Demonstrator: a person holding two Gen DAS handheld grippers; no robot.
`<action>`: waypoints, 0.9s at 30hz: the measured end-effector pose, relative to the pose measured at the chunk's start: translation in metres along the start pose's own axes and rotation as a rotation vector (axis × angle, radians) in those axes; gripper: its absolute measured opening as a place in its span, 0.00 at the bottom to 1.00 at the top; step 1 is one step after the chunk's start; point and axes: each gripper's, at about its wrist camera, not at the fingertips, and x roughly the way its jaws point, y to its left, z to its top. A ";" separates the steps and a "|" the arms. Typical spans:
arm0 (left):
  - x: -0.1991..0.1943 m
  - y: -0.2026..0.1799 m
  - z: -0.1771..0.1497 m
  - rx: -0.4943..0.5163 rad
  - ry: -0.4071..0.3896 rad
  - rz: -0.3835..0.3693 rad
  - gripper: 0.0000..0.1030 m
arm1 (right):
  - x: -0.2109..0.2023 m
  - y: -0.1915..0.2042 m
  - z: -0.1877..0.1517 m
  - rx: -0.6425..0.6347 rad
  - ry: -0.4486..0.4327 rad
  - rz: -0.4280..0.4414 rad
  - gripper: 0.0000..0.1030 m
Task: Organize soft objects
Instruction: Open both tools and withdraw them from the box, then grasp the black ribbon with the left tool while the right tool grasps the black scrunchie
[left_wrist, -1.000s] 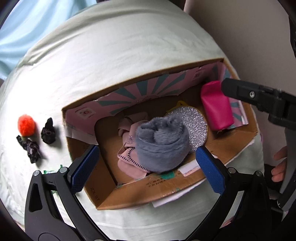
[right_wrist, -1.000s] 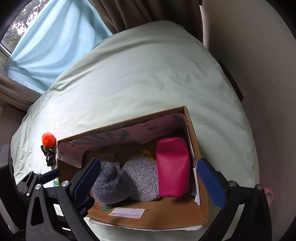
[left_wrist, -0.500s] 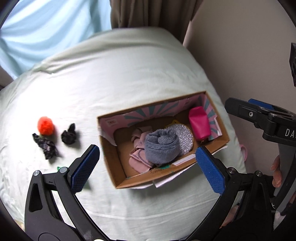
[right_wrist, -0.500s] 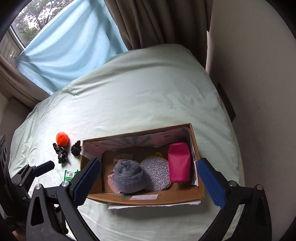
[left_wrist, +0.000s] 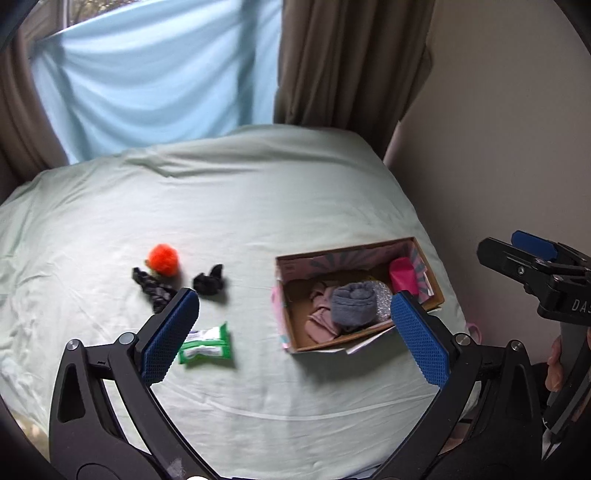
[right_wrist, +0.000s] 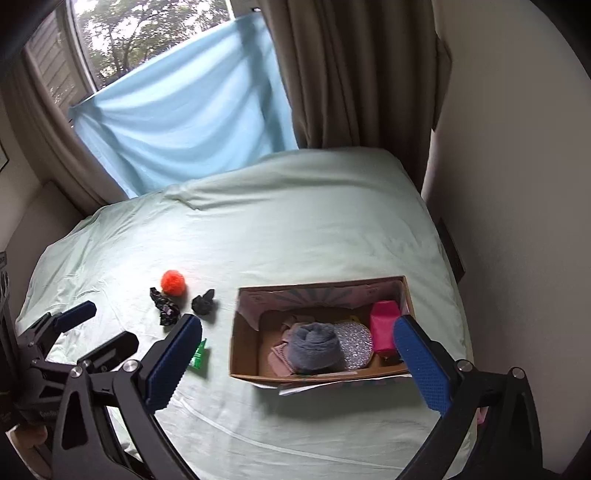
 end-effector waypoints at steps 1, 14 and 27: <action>-0.010 0.008 -0.003 -0.006 -0.013 0.008 1.00 | -0.007 0.010 -0.002 -0.009 -0.009 -0.004 1.00; -0.100 0.125 -0.049 -0.088 -0.107 0.071 1.00 | -0.060 0.122 -0.041 -0.071 -0.108 0.004 1.00; -0.096 0.214 -0.057 -0.077 -0.068 0.046 1.00 | -0.028 0.203 -0.063 -0.008 -0.075 0.035 1.00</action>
